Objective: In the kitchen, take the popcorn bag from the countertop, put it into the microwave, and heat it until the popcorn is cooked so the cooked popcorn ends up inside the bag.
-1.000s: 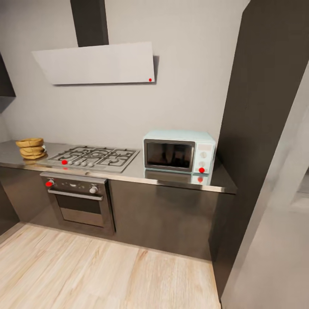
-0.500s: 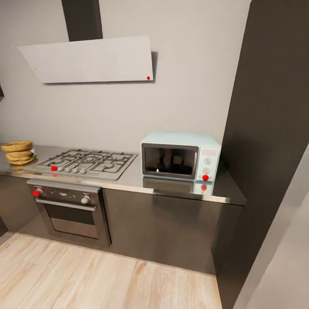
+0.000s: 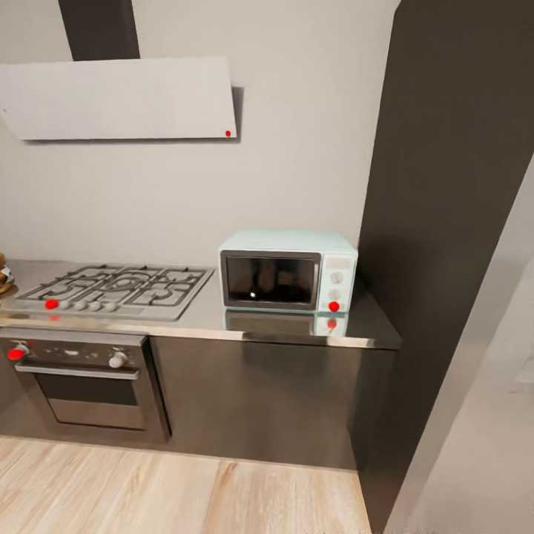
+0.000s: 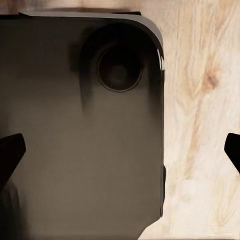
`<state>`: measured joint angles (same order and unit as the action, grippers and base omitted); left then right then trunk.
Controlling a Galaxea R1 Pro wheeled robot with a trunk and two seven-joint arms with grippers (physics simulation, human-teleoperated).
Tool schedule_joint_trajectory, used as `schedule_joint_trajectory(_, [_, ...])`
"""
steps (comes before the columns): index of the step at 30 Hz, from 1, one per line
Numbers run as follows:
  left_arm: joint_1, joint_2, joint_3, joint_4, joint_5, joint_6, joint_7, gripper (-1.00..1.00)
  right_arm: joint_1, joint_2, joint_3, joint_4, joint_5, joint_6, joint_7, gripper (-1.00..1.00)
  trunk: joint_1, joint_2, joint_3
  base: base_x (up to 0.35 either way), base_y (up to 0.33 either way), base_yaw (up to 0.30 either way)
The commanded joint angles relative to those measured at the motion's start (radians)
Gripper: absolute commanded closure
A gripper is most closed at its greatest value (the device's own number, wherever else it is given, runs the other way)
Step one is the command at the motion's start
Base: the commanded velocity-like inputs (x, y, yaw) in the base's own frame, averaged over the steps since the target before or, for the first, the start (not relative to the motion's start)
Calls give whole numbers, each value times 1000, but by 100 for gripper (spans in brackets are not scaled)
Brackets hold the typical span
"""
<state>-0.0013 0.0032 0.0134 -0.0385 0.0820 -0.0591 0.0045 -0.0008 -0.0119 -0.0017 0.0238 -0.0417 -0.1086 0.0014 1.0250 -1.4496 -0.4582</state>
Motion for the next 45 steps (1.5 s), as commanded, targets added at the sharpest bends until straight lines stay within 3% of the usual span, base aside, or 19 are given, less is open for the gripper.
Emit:
schedule_joint_trajectory(1, [0, 0, 0, 0, 9, -2, -1, -100, -1, 0, 0, 2, -4, -6, 0, -100, 0, 0, -1, 0, 304, -60])
schedule_joint_trajectory(14, [0, 0, 0, 0, 9, -2, -4, -100, -1, 0, 0, 2, -5, -6, 0, -100, 0, 0, -1, 9, 281, -16])
schedule_joint_trajectory(26, [0, 0, 0, 0, 9, -2, -4, -100, -1, 1, 0, 2, -4, -6, 0, -100, 0, 0, -1, 2, 8, -220])
schedule_joint_trajectory(45, [0, 0, 0, 0, 9, -2, -4, -100, -1, 1, 8, 2, 7, -8, -3, -100, 0, 0, -1, 69, 0, -7])
